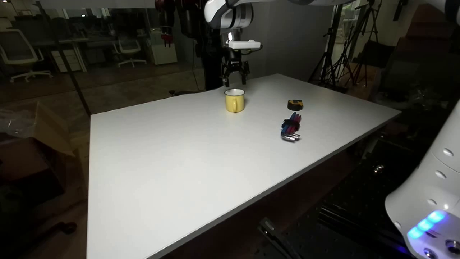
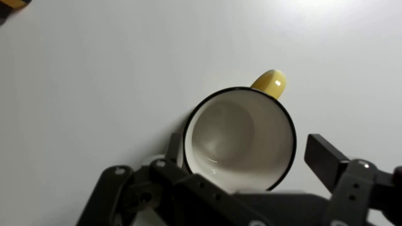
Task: Move the yellow mug backwards
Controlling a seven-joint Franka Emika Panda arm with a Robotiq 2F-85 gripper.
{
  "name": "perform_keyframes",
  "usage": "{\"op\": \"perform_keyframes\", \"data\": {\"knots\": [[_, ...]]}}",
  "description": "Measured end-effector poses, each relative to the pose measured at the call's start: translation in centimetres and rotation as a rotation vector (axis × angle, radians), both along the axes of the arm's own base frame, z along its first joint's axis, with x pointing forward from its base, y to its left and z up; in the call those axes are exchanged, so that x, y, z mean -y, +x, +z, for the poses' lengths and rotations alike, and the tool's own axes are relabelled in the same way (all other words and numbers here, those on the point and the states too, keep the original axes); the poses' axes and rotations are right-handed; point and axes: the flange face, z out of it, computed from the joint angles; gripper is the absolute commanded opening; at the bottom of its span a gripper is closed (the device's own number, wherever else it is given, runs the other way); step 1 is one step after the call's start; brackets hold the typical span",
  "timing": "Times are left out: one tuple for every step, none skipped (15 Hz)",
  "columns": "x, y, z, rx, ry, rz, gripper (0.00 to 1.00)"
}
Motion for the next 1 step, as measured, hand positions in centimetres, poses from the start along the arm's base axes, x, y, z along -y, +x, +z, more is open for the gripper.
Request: {"op": "perform_keyframes", "data": {"knots": [[0.22,-0.06,-0.32,-0.002,0.0,-0.003,1.0]]}}
